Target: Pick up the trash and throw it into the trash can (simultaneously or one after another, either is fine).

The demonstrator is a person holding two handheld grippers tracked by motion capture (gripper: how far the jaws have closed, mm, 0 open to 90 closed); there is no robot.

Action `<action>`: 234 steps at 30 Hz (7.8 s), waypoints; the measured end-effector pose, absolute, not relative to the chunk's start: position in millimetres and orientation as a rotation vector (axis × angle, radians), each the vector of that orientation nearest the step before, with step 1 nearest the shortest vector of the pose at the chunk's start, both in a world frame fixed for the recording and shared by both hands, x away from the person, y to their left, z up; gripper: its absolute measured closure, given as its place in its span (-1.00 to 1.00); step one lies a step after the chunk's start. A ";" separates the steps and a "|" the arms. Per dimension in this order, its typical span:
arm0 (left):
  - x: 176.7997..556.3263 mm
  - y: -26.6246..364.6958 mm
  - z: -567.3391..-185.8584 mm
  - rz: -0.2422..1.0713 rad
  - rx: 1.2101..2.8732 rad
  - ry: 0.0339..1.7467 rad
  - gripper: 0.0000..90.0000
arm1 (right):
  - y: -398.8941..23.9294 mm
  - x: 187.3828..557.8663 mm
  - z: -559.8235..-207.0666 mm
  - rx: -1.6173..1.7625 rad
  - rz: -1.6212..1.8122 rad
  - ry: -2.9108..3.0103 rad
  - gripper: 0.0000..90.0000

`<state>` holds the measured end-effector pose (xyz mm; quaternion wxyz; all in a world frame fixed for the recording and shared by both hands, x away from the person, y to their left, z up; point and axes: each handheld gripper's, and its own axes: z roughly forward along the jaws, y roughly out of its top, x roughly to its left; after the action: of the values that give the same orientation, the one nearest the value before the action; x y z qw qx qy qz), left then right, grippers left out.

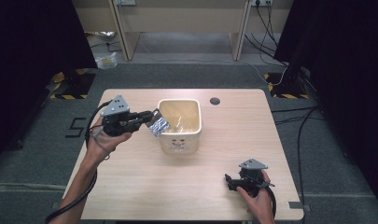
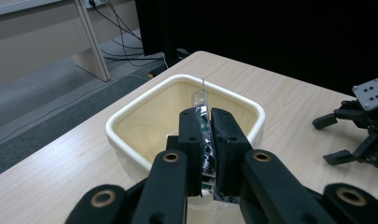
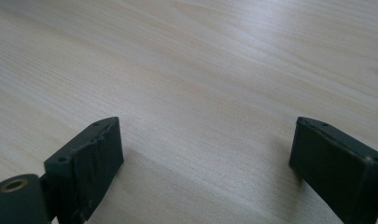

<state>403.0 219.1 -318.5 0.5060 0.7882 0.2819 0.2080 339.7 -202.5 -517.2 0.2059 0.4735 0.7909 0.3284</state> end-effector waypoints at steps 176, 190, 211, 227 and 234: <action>390.7 255.0 -391.3 0.427 1.858 0.940 -0.62 | -202.5 339.7 -517.2 1.320 0.915 2.204 -0.78; 377.4 267.8 -416.5 0.432 1.855 0.959 -0.62 | -202.5 339.7 -517.2 1.320 0.916 2.204 -0.78; 367.9 259.7 -451.0 0.381 1.876 0.936 -0.63 | -202.5 339.6 -517.2 1.319 0.915 2.204 -0.78; 365.4 250.6 -482.7 0.311 1.940 0.944 -0.63 | -202.4 339.5 -517.2 1.321 0.915 2.203 -0.78; 363.0 251.4 -498.9 0.287 1.971 0.962 -0.63 | -202.4 339.5 -517.2 1.320 0.915 2.203 -0.78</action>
<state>363.0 251.4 -498.9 0.4482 0.7966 0.3888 0.1159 339.5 -202.4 -517.2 0.2061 0.4737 0.7907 0.3284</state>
